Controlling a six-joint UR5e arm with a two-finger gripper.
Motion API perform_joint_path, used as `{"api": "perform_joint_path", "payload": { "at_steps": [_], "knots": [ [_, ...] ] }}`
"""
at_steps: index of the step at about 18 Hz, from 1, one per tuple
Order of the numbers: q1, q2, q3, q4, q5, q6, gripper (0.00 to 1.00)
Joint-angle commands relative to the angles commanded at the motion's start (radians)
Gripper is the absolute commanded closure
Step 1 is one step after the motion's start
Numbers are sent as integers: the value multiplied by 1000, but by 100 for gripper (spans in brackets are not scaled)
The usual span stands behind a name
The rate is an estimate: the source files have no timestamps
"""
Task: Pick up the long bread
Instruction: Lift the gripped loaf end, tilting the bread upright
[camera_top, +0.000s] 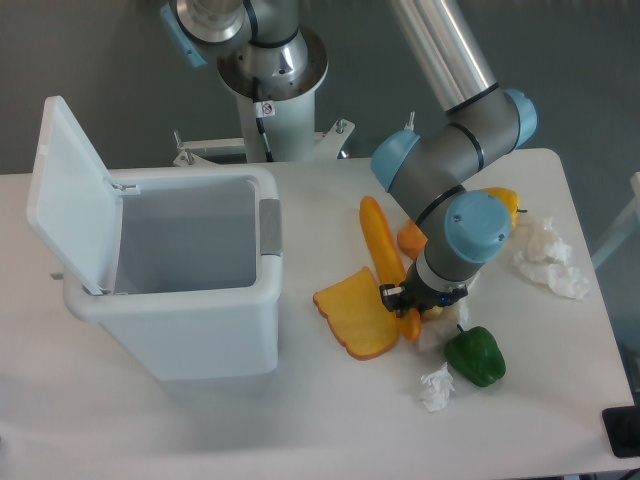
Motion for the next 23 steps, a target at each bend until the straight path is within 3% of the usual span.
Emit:
{"api": "perform_joint_path", "payload": {
  "at_steps": [10,23],
  "knots": [
    [5,81,2,-9,3,3,100],
    [-17,233,83,-29,-44,3,100]
  ]
}}
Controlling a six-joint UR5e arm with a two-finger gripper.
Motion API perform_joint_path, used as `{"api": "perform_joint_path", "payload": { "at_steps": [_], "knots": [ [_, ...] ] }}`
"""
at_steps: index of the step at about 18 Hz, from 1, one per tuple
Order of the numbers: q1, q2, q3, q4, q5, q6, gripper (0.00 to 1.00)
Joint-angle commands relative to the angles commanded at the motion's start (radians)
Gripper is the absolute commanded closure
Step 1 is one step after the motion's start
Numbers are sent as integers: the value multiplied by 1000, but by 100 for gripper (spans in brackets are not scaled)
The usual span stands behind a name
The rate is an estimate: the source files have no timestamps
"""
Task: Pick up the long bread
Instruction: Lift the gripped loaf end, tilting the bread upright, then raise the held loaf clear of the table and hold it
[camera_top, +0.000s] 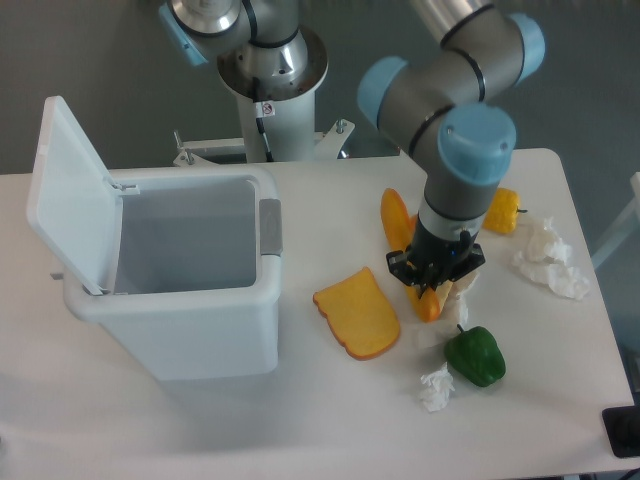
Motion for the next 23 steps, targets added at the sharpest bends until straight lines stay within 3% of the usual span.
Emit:
{"api": "perform_joint_path", "payload": {
  "at_steps": [8,16,23],
  "knots": [
    [-52,64,54,2,-29,89,100],
    [12,163,8,-5,-199,331,100],
    [25,169,-5,-6,-218,336,100]
  ]
}}
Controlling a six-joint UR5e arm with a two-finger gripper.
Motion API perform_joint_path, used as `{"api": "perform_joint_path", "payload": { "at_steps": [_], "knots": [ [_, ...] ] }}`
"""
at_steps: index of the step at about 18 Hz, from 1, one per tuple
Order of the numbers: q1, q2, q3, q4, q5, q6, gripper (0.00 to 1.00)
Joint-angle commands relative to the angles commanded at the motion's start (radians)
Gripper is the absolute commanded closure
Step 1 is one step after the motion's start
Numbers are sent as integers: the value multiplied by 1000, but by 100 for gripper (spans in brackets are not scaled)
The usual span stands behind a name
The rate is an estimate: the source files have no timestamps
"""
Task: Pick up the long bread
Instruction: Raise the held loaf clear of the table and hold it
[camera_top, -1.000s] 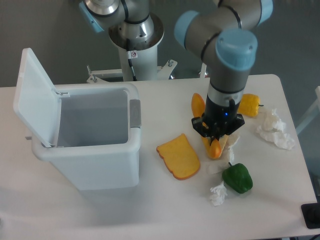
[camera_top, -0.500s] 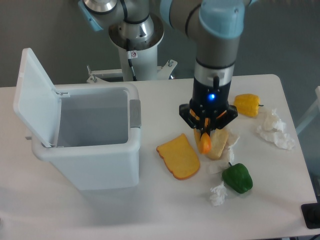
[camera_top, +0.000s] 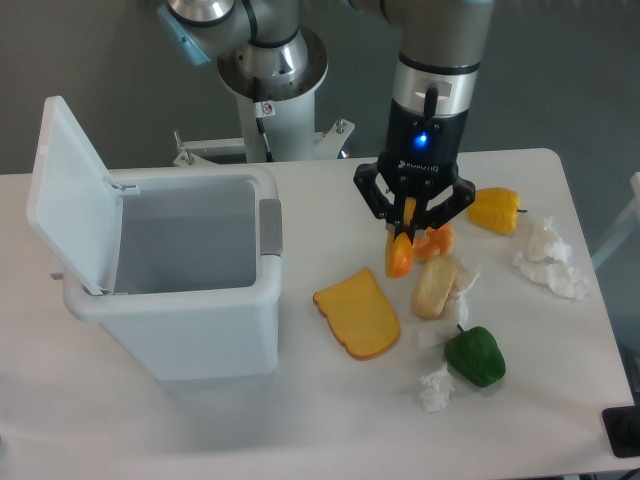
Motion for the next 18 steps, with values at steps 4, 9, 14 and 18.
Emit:
{"api": "perform_joint_path", "payload": {
  "at_steps": [4,9,14,18],
  "knots": [
    [14,5,-2,2,-49,0,100],
    [21,5,-2,0,-83,3,100],
    [23,5,-11,0,-97,20,100],
    [23,5,-12,2,-98,25,100]
  ]
}}
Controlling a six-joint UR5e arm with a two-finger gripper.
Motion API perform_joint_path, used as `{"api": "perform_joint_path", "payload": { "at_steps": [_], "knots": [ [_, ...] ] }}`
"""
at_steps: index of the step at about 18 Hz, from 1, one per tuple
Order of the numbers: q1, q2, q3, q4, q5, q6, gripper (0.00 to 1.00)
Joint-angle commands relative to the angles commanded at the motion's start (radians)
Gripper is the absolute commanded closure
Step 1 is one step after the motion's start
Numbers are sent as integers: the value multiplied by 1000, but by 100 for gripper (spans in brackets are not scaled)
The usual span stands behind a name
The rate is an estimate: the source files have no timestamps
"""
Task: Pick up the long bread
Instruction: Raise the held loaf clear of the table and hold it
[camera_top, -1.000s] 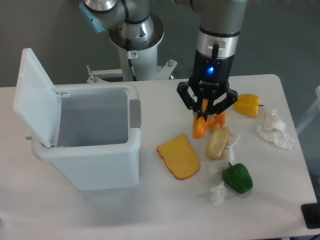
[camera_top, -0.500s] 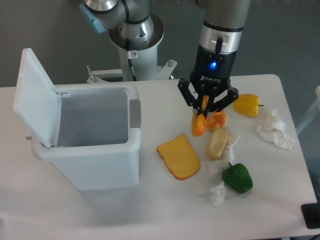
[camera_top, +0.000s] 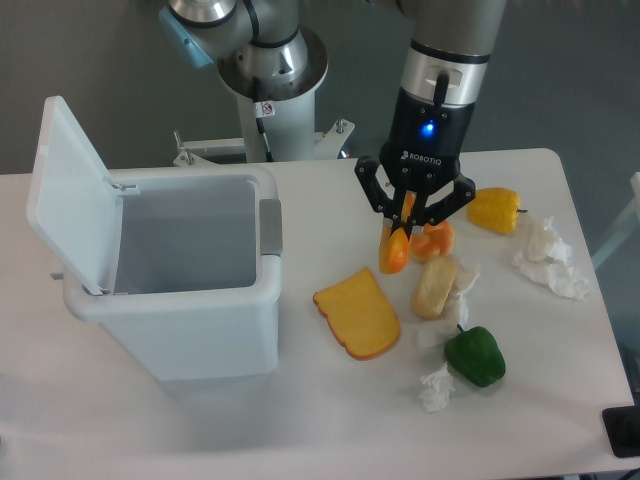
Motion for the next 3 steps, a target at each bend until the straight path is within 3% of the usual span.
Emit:
{"api": "perform_joint_path", "payload": {
  "at_steps": [3],
  "knots": [
    [0,0,2,0,-2,0,100]
  ]
}}
